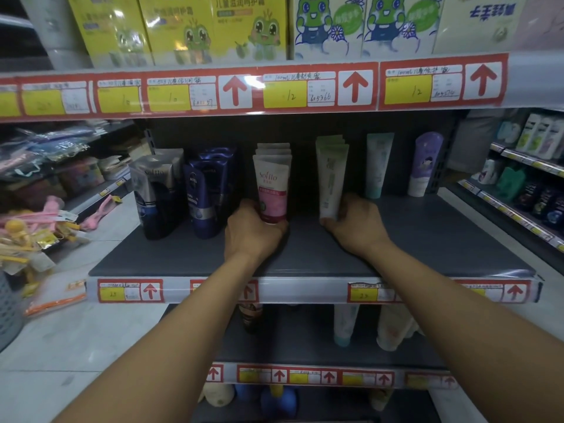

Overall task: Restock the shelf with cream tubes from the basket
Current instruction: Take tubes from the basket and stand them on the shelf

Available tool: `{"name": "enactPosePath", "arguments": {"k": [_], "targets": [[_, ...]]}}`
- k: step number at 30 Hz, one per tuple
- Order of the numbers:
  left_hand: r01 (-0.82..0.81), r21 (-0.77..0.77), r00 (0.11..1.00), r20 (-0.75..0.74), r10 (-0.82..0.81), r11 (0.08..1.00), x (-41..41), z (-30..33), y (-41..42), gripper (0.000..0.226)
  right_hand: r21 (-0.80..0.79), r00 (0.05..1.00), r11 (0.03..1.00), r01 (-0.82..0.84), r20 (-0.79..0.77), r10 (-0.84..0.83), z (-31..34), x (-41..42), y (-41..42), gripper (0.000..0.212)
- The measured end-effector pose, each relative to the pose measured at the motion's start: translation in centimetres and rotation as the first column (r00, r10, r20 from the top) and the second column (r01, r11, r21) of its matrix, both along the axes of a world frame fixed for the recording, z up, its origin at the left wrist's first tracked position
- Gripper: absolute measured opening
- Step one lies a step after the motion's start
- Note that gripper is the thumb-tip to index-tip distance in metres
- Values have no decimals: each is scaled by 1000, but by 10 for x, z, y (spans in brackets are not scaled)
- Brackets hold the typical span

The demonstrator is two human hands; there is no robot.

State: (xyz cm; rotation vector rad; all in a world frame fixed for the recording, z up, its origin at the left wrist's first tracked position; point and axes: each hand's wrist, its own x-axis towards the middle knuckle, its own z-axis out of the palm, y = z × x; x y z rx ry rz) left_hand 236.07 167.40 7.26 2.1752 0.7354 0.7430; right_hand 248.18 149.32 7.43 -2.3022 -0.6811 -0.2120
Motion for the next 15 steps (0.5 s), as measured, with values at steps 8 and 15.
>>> {"name": "enactPosePath", "arguments": {"k": [8, 15], "targets": [[1, 11, 1000, -2, -1, 1000, -1, 0, 0, 56, -11, 1000, 1000, -4, -1, 4, 0, 1, 0, 47], [15, 3, 1000, -2, -15, 1000, -2, 0, -1, 51, -16, 1000, 1000, -5, -2, 5, 0, 1, 0, 49]]}}
